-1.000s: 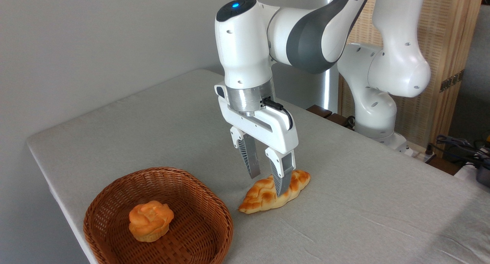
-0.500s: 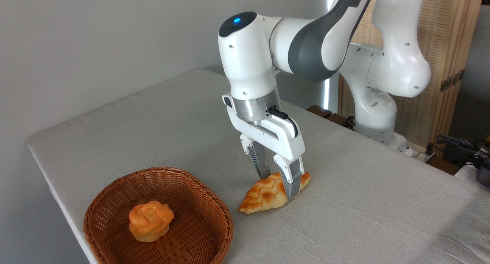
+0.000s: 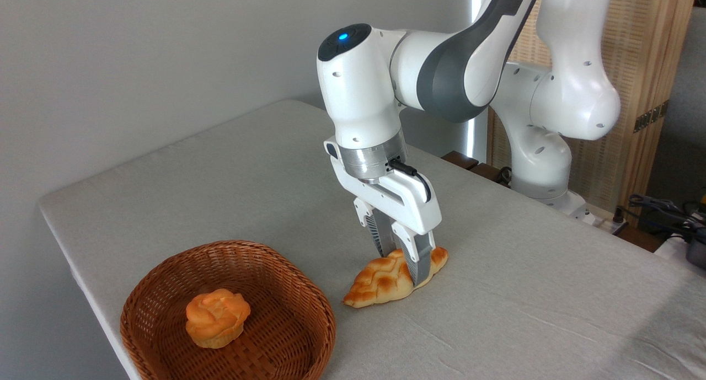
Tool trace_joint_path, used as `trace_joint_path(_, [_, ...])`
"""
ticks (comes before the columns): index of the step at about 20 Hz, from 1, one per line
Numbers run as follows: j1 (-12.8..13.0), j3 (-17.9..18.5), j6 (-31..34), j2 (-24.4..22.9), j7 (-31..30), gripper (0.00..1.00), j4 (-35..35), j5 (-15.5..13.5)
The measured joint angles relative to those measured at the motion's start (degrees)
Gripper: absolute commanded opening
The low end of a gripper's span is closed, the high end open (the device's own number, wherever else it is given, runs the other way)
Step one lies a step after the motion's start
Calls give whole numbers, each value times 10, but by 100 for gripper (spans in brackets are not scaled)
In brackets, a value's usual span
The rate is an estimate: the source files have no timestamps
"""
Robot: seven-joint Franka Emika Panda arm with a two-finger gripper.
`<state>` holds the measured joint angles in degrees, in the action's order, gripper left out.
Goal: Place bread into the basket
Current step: 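Close the gripper on the middle of the braided roll, then lift the braided roll and carry it over the wicker basket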
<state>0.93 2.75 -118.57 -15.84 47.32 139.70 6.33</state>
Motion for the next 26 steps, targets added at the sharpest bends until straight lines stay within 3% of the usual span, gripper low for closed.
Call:
trace_joint_path(7, [0, 0, -2, -1, 0, 35, -8, 0])
trace_joint_path(13, [0, 0, 28, 0, 0, 35, -77, -1])
trace_joint_path(20, [3, 1, 66, 45, 0, 36, -225, -63])
trace_joint_path(26, [4, 3, 66, 116, 0, 37, -301, -76])
